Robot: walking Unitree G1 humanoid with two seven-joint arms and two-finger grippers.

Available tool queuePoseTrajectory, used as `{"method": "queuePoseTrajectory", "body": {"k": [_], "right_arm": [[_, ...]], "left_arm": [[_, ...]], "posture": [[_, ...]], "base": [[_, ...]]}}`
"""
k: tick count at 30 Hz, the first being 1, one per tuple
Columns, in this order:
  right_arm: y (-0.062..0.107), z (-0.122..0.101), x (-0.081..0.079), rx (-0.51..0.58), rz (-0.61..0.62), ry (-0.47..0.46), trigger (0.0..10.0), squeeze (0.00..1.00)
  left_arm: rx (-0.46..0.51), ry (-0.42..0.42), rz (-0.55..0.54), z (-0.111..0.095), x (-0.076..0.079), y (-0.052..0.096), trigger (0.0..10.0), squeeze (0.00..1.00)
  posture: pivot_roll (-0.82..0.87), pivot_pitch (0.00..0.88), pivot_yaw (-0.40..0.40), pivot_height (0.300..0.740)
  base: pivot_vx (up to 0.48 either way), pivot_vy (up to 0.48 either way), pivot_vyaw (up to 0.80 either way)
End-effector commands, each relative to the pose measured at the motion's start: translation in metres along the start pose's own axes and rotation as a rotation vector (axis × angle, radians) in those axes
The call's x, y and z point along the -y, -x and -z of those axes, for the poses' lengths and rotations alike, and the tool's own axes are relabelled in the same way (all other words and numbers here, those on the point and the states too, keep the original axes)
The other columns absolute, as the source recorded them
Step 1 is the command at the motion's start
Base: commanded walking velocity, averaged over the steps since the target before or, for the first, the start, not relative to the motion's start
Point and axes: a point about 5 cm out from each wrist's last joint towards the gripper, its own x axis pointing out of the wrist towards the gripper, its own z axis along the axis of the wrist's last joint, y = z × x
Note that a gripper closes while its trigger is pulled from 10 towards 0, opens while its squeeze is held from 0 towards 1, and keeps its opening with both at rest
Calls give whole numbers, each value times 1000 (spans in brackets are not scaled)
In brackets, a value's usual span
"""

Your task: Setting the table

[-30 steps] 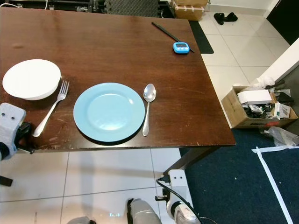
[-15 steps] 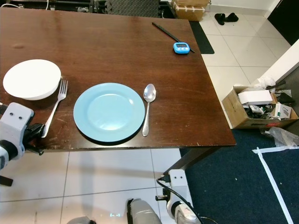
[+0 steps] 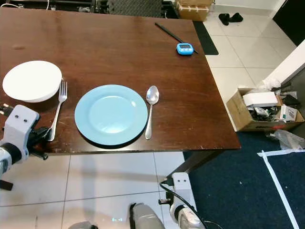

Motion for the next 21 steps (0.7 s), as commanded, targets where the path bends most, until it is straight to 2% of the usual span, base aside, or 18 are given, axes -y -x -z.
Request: {"method": "queuePoseTrajectory", "body": {"k": [1, 3, 5, 6, 8, 9, 10, 13, 15, 16, 18, 21], "right_arm": [[3, 8, 2, -21, 12, -14, 10000, 0], [3, 7, 3, -21, 13, -14, 10000, 0], [3, 7, 3, -20, 14, -14, 10000, 0], [3, 7, 3, -20, 14, -14, 10000, 0], [3, 7, 3, -19, 14, -14, 10000, 0], [3, 7, 3, -19, 14, -14, 10000, 0], [3, 7, 3, -19, 14, -14, 10000, 0], [3, 7, 3, -19, 13, -14, 10000, 0], [3, 7, 3, -19, 13, -14, 10000, 0], [3, 7, 2, -20, 11, -14, 10000, 0], [3, 7, 2, -20, 11, -14, 10000, 0], [3, 7, 1, -19, 9, -14, 10000, 0]], "left_arm": [[-24, -1, 11, 3, 1, 0, 0, 0], [-29, -15, -16, 2, -5, 1, 0, 0], [-19, -30, -127, -2, -24, 3, 0, 0], [-19, -30, -127, -2, -24, 3, 0, 0], [23, -22, -304, -12, -50, 8, 0, 0], [23, -22, -304, -12, -50, 8, 0, 0], [82, 0, -450, -25, -73, 15, 0, 0], [133, 40, -493, -34, -81, 18, 0, 0], [133, 40, -493, -34, -81, 18, 0, 0], [185, 83, -343, -40, -62, 11, 0, 0], [185, 83, -343, -40, -62, 11, 0, 0], [196, 80, -119, -40, -25, 2, 0, 0]], "posture": [[25, 130, -31, 740], [24, 131, -32, 740], [24, 131, -32, 740], [24, 131, -32, 740], [25, 130, -33, 740], [25, 130, -33, 740], [27, 129, -33, 740], [28, 128, -32, 740], [28, 128, -32, 740], [30, 127, -32, 740], [30, 127, -32, 740], [30, 125, -31, 740]], "base": [[0, 0, 0], [0, 0, 0], [0, 0, 0], [0, 0, 0], [0, 0, 0], [0, 0, 0], [0, 0, 0], [0, 0, 0], [0, 0, 0], [0, 0, 0], [0, 0, 0], [0, 0, 0]]}}
